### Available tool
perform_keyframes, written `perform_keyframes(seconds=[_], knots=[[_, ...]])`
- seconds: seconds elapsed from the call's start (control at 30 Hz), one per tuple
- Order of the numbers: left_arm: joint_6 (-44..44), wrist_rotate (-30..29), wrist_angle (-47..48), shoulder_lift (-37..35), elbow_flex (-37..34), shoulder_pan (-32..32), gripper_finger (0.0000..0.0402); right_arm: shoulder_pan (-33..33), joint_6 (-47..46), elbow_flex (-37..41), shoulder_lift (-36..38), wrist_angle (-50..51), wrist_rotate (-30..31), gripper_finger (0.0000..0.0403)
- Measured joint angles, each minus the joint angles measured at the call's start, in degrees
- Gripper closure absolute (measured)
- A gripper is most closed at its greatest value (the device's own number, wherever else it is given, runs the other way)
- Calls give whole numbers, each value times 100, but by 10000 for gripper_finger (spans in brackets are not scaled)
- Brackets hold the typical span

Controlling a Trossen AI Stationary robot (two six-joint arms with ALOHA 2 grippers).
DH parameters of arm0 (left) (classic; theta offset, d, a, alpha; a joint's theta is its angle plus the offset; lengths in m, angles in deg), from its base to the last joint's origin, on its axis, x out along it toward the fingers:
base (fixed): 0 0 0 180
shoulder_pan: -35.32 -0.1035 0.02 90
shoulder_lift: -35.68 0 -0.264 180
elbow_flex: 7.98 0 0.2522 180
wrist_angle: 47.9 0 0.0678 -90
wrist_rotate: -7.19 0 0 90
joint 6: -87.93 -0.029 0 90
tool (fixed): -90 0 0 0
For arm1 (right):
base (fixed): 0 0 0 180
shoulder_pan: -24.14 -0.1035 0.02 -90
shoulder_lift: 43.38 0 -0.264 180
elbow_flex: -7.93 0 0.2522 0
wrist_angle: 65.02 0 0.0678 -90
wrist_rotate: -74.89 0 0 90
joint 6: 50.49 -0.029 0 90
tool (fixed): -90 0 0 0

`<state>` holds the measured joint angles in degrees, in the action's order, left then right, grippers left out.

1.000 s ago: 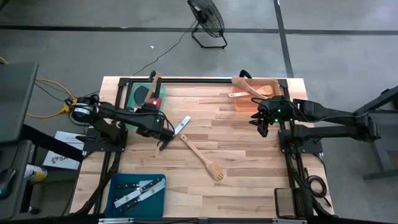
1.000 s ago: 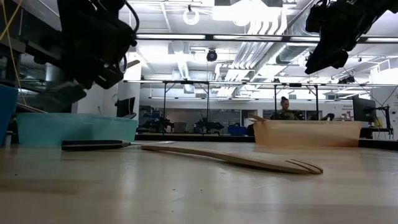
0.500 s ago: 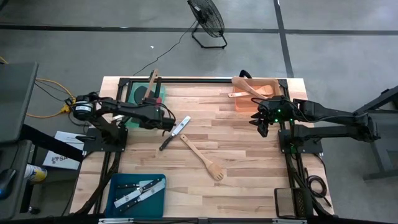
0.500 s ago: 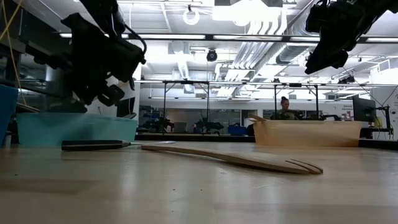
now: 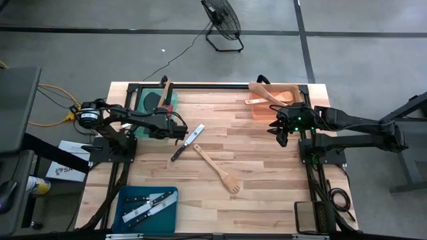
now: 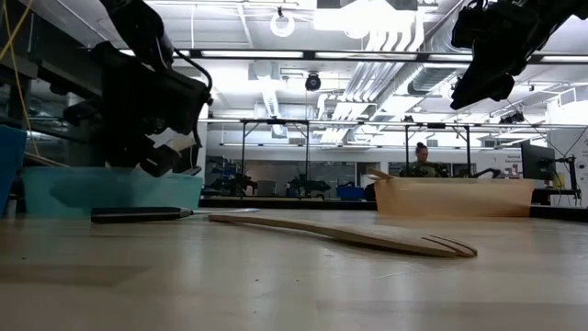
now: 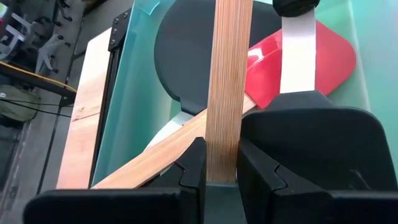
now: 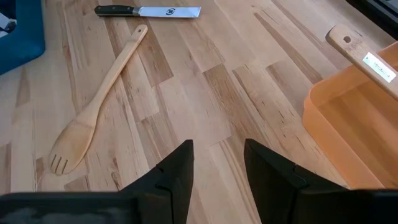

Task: Pick & Place Kitchen Items
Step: Put the gray scraper spatula into the blue green bin, then put the black knife into the blue bin

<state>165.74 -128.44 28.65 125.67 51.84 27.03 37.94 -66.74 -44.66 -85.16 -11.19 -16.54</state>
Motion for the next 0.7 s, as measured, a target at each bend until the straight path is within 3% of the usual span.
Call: perform_keyframes(seconds=[0.3,0.7], knots=[[-18,207,1,4,-12,7,290,2,0,0,0,0,0,270],[-677,593,-78,-106,226,6,281,0,0,0,-2,2,-2,270]])
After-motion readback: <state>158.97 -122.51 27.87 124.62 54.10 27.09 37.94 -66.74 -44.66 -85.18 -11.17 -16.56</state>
